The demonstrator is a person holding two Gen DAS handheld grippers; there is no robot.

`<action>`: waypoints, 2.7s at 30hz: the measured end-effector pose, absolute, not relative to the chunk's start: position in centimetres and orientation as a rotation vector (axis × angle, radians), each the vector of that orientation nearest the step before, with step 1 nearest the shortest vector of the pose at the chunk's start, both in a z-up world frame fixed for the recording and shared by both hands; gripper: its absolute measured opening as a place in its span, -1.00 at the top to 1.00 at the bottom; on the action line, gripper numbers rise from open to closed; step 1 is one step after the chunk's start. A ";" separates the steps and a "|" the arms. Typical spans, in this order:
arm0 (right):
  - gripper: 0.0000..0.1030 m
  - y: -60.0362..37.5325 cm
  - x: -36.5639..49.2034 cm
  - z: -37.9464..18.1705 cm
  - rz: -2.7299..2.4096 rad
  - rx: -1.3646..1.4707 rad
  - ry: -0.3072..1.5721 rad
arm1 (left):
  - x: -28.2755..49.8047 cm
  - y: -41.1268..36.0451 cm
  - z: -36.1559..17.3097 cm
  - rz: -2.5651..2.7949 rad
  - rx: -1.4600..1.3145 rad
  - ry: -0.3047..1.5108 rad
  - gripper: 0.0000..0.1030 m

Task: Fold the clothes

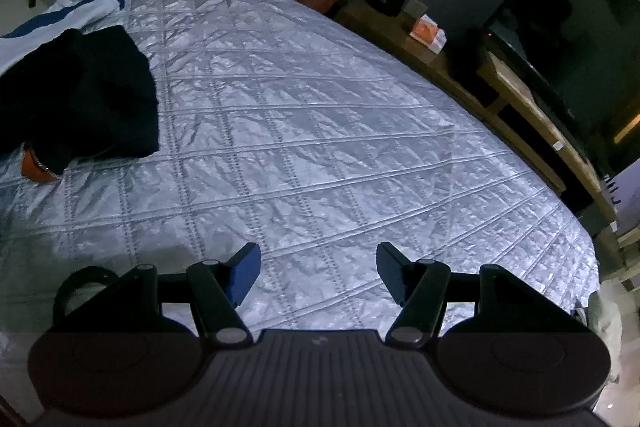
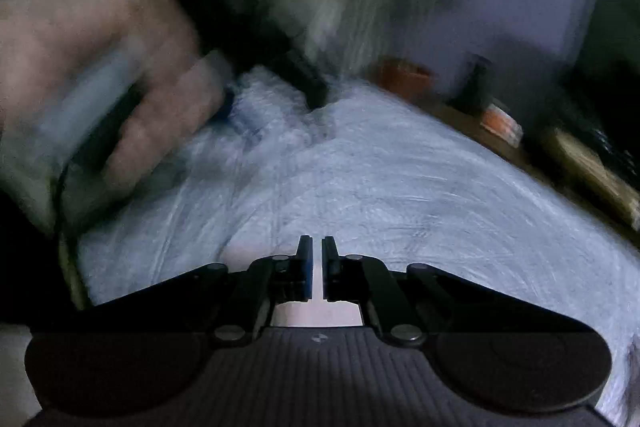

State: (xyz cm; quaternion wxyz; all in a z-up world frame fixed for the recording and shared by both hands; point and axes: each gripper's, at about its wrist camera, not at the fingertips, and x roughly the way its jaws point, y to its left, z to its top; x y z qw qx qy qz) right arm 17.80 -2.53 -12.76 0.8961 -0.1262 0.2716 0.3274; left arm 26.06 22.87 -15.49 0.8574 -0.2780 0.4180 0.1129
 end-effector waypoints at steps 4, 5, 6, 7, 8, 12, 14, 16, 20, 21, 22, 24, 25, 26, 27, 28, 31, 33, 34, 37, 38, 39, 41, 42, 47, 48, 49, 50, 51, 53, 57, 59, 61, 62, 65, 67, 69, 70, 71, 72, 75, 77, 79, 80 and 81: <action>0.89 -11.5 20.2 -11.3 0.430 0.091 0.562 | 26.4 22.0 -15.7 0.218 -0.569 0.888 -0.17; 0.89 -12.3 20.4 -11.7 0.400 0.073 0.586 | 26.4 21.9 -15.8 0.217 -0.567 0.892 -0.17; 0.85 -13.2 20.7 -12.1 0.370 0.055 0.610 | 26.5 21.8 -15.8 0.219 -0.565 0.894 -0.17; 0.82 -14.1 20.9 -12.5 0.340 0.037 0.633 | 26.6 21.7 -15.9 0.220 -0.564 0.896 -0.17; 0.69 -14.2 21.0 -12.8 0.343 0.005 0.652 | 26.6 21.6 -15.9 0.221 -0.563 0.897 -0.17; -0.48 -6.9 17.3 -14.2 0.741 -0.313 0.644 | 26.9 21.5 -15.8 0.234 -0.568 0.892 -0.18; -0.47 -3.2 14.5 -16.1 0.838 -0.624 0.579 | 27.0 21.6 -15.8 0.242 -0.576 0.887 -0.19; -0.47 -1.0 12.1 -18.3 0.895 -0.887 0.504 | 27.0 21.7 -15.8 0.241 -0.582 0.886 -0.19; -0.54 -0.3 12.4 -20.0 0.924 -0.884 0.590 | 27.0 21.9 -15.7 0.238 -0.589 0.884 -0.19; -0.61 -0.2 12.9 -20.0 0.919 -0.840 0.624 | 27.0 22.0 -15.7 0.239 -0.593 0.883 -0.19; -0.61 0.2 13.2 -20.2 0.901 -0.831 0.632 | 26.9 22.2 -15.7 0.242 -0.598 0.883 -0.19; -0.62 0.8 13.6 -20.6 0.866 -0.824 0.635 | 26.8 22.6 -15.7 0.250 -0.607 0.881 -0.19; -0.62 1.3 13.6 -20.6 0.855 -0.849 0.607 | 26.8 22.8 -15.7 0.253 -0.612 0.879 -0.19; -0.61 1.6 13.5 -20.7 0.842 -0.879 0.574 | 26.8 22.9 -15.7 0.255 -0.618 0.878 -0.19; -0.57 1.9 13.2 -20.9 0.827 -0.913 0.539 | 26.8 23.1 -15.6 0.255 -0.620 0.875 -0.19; -0.50 2.1 13.1 -21.1 0.818 -0.928 0.519 | 26.8 23.1 -15.6 0.254 -0.622 0.873 -0.19; -0.14 2.4 12.6 -21.6 0.787 -0.955 0.477 | 26.7 23.3 -15.5 0.250 -0.624 0.869 -0.20; -0.07 2.2 12.3 -21.8 0.776 -0.940 0.487 | 26.6 23.3 -15.5 0.248 -0.628 0.871 -0.20; -0.07 2.2 12.2 -21.8 0.771 -0.921 0.501 | 26.5 23.4 -15.5 0.248 -0.629 0.872 -0.20; -0.22 2.5 13.4 -21.3 0.773 -0.806 0.580 | 26.4 23.5 -15.5 0.251 -0.630 0.871 -0.20; -0.43 2.7 13.9 -21.1 0.768 -0.780 0.598 | 26.4 23.5 -15.5 0.251 -0.630 0.870 -0.20; -0.49 2.9 14.0 -21.0 0.781 -0.776 0.599 | 26.4 23.4 -15.5 0.252 -0.628 0.870 -0.20; -0.48 2.9 13.6 -20.9 0.824 -0.794 0.602 | 26.4 23.4 -15.6 0.252 -0.627 0.873 -0.20; -0.44 2.8 13.1 -21.0 0.852 -0.810 0.603 | 26.5 23.4 -15.6 0.251 -0.630 0.875 -0.20; -0.34 2.3 12.7 -21.0 0.882 -0.793 0.604 | 26.5 23.3 -15.6 0.246 -0.627 0.871 -0.21; -0.34 2.5 12.7 -20.9 0.886 -0.806 0.594 | 26.5 23.3 -15.6 0.245 -0.625 0.872 -0.22; -0.34 2.8 12.9 -20.8 0.899 -0.815 0.592 | 26.5 23.2 -15.6 0.245 -0.624 0.874 -0.22; -0.34 3.1 13.3 -20.7 0.909 -0.808 0.601 | 26.5 23.2 -15.7 0.245 -0.623 0.876 -0.22; -0.37 3.1 14.0 -20.4 0.916 -0.773 0.632 | 26.6 23.2 -15.8 0.247 -0.624 0.878 -0.22; -0.41 2.8 16.0 -20.2 0.922 -0.683 0.737 | 26.6 23.3 -15.9 0.250 -0.627 0.880 -0.22; -0.19 2.0 16.7 -20.5 0.930 -0.665 0.757 | 26.7 23.3 -15.8 0.246 -0.628 0.877 -0.22; 0.26 2.2 16.7 -20.5 0.958 -0.641 0.767 | 26.7 23.2 -15.7 0.242 -0.625 0.877 -0.22; 0.37 2.5 16.9 -20.4 0.981 -0.624 0.781 | 26.7 23.2 -15.8 0.243 -0.623 0.879 -0.22; 0.37 2.7 16.9 -20.4 0.990 -0.618 0.790 | 26.7 23.2 -15.9 0.244 -0.623 0.880 -0.22; 0.30 3.1 17.2 -20.3 1.016 -0.598 0.816 | 26.6 23.3 -15.9 0.248 -0.626 0.882 -0.22; 0.24 3.0 17.8 -20.2 1.022 -0.581 0.840 | 26.6 23.3 -15.9 0.248 -0.626 0.880 -0.22; 0.21 2.8 18.4 -20.2 1.022 -0.540 0.869 | 26.6 23.4 -15.9 0.247 -0.627 0.879 -0.22; 0.33 2.6 18.7 -20.1 1.022 -0.515 0.878 | 26.6 23.4 -15.9 0.246 -0.628 0.879 -0.22; 0.93 2.4 18.9 -20.0 1.022 -0.490 0.886 | 26.6 23.4 -15.9 0.246 -0.628 0.879 -0.23; 0.90 2.2 19.0 -19.9 1.022 -0.472 0.887 | 26.6 23.4 -15.9 0.247 -0.628 0.879 -0.23; 0.90 1.8 18.4 -19.0 1.009 -0.464 0.826 | 26.7 23.3 -15.9 0.247 -0.628 0.880 -0.24; 0.90 1.0 18.3 -18.2 0.990 -0.411 0.795 | 26.7 23.2 -15.9 0.244 -0.627 0.880 -0.24; 0.90 -0.6 18.6 -16.9 0.948 -0.319 0.759 | 26.8 23.0 -15.8 0.240 -0.627 0.879 -0.24; 0.90 -1.5 18.7 -16.3 0.921 -0.269 0.740 | 26.9 22.9 -15.8 0.236 -0.627 0.878 -0.24; 0.90 -2.9 18.9 -15.5 0.881 -0.201 0.717 | 27.0 22.8 -15.8 0.233 -0.627 0.877 -0.24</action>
